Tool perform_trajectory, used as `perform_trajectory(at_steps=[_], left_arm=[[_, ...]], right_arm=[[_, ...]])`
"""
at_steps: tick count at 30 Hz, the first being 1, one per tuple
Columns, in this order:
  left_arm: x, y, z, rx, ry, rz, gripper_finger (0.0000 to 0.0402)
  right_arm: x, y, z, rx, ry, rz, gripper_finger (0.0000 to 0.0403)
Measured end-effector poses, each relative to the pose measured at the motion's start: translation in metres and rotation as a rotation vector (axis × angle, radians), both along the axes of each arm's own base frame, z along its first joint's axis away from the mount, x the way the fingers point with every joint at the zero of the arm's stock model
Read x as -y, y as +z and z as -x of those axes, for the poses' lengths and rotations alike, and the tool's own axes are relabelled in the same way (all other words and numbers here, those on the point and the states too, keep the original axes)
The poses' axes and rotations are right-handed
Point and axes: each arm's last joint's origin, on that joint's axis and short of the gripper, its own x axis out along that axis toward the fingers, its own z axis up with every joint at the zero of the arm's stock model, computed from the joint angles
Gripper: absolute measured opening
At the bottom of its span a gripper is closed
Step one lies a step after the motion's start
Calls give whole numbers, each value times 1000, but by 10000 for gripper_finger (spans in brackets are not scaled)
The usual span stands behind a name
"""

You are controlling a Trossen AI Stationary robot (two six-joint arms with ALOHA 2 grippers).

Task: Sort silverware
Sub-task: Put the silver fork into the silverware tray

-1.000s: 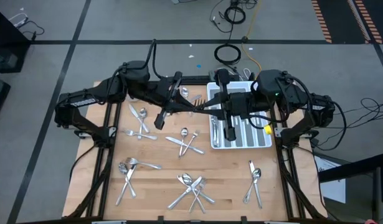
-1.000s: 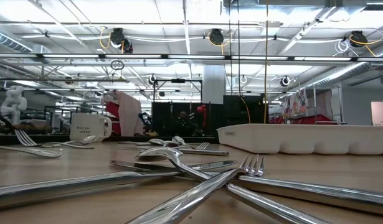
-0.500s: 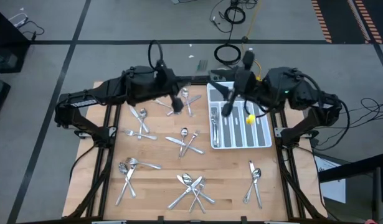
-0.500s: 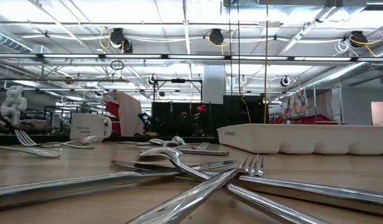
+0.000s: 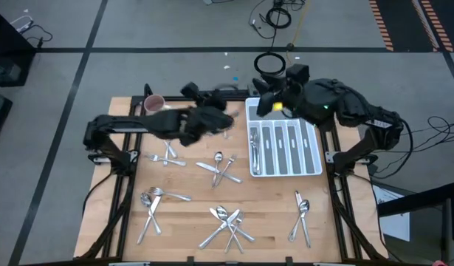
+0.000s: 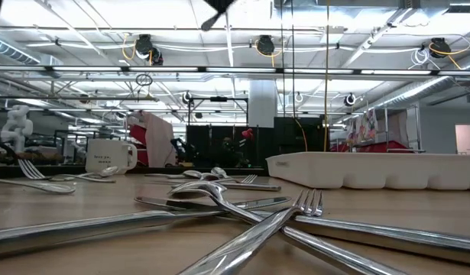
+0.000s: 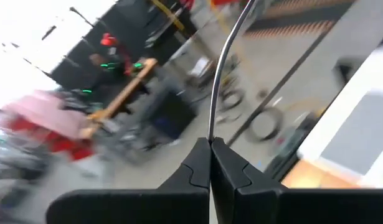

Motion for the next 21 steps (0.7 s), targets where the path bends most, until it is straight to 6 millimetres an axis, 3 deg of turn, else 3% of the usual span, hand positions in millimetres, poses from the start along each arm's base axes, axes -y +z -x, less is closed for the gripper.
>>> perform_trajectory(at_steps=[9, 15, 21], left_arm=[[4, -62, -31, -319, 199, -201, 0], [4, -77, -36, -300, 275, -263, 0], [4, -77, -36, -265, 278, -258, 0]], right_arm=[[32, -32, 29, -80, -104, -477, 164], [53, -37, 38, -47, -198, -608, 164], [87, -41, 38, 4, -218, -742, 156]])
